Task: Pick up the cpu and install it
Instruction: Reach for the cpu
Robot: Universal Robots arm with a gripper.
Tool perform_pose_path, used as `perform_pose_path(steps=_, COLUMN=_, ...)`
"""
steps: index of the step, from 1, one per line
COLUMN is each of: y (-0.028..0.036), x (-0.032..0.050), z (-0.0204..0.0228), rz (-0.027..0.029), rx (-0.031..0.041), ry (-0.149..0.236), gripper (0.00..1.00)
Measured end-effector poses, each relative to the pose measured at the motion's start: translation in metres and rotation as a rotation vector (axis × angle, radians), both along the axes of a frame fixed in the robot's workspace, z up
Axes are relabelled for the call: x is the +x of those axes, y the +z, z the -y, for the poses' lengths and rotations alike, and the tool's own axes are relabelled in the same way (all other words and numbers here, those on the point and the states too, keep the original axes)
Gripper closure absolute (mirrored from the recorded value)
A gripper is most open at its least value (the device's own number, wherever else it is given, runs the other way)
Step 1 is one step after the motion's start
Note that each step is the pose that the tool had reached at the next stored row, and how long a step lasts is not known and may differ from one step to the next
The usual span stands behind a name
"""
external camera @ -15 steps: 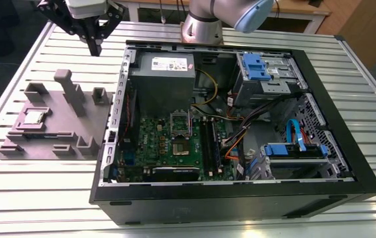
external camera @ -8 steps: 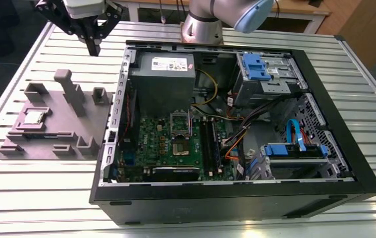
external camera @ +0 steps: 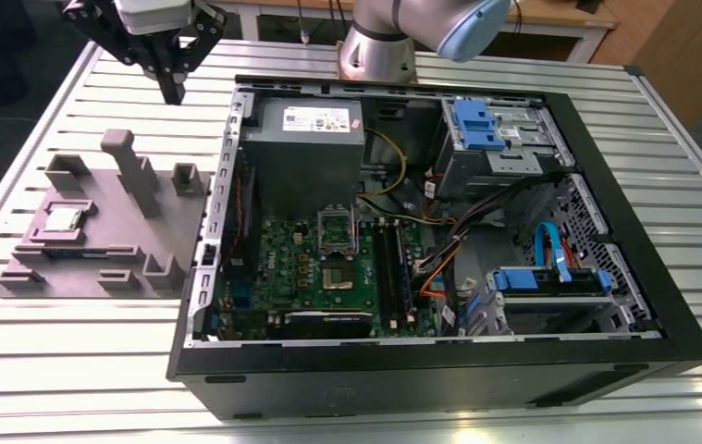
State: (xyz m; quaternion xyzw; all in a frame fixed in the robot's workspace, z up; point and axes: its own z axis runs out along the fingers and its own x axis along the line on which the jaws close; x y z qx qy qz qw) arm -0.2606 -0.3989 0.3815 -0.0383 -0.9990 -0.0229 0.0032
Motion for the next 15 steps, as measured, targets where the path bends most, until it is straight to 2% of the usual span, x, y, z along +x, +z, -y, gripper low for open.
perform_pose_path(steps=15, y=0.0000, x=-0.0049, z=0.0000, rz=0.0000, rx=0.0000, ry=0.000, gripper=0.89)
